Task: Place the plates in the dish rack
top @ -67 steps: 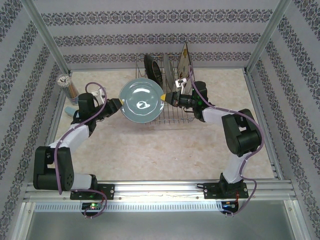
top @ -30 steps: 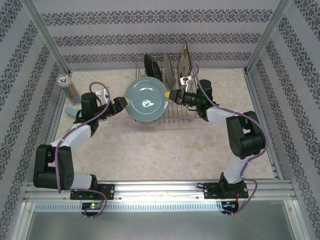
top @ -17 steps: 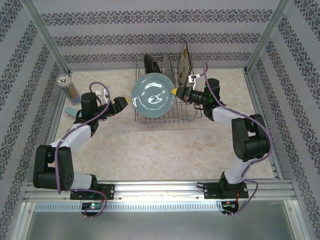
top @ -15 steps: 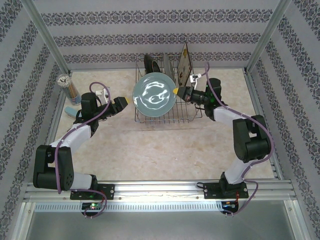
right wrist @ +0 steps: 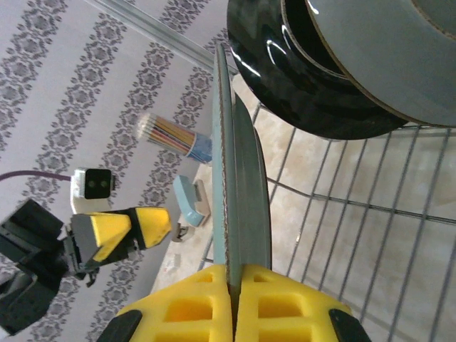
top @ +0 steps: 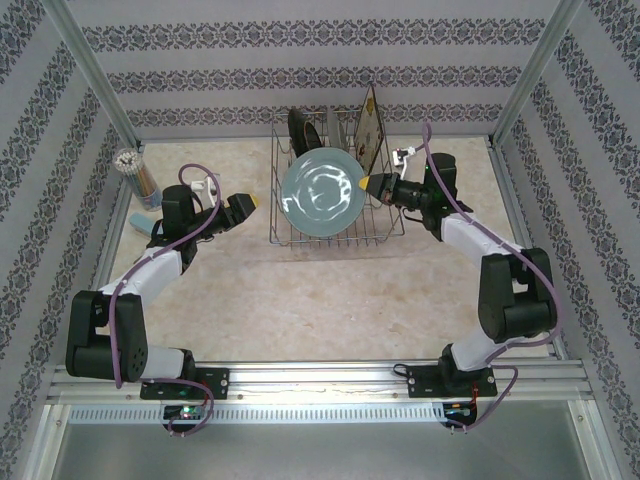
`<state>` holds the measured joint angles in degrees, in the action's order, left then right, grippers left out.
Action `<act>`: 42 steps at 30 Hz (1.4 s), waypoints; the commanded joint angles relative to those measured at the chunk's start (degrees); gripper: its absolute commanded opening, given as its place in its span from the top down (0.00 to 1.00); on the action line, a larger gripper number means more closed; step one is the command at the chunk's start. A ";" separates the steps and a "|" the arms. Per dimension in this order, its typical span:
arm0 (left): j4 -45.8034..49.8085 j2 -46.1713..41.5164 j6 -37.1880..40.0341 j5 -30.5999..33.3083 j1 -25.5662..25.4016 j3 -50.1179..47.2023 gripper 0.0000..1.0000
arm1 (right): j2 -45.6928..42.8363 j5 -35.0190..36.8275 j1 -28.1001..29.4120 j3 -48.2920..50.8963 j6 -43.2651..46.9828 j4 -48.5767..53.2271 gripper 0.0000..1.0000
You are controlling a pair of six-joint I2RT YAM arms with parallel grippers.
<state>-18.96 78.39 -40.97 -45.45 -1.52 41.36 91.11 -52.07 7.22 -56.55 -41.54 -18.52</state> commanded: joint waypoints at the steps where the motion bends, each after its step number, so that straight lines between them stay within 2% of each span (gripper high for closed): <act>1: -1.78 -1.32 1.25 -1.22 -0.68 1.53 0.33 | -4.61 0.65 -0.34 -3.82 5.49 2.57 1.00; 6: -2.13 -1.13 1.07 -1.40 -0.68 1.57 0.33 | -7.12 5.59 0.63 -5.99 11.88 12.30 1.00; 13: -2.66 -1.04 0.80 -1.64 -0.66 1.42 0.33 | -8.59 10.30 1.91 -8.28 14.63 16.60 1.00; 21: -1.75 -1.60 1.94 -1.74 -0.68 1.04 0.33 | -8.11 16.62 5.68 -12.64 17.59 20.80 1.00; 34: -0.64 -2.00 3.71 -1.73 -0.59 0.30 0.33 | -2.97 19.01 6.71 -18.37 16.81 21.01 1.00; 42: -0.11 -1.75 4.41 -1.73 -0.50 0.34 0.33 | -2.47 23.88 9.21 -22.00 21.38 26.31 1.00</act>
<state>-18.87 77.84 -38.52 -46.09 -1.52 41.36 90.15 -29.61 14.85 -74.30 -22.90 10.74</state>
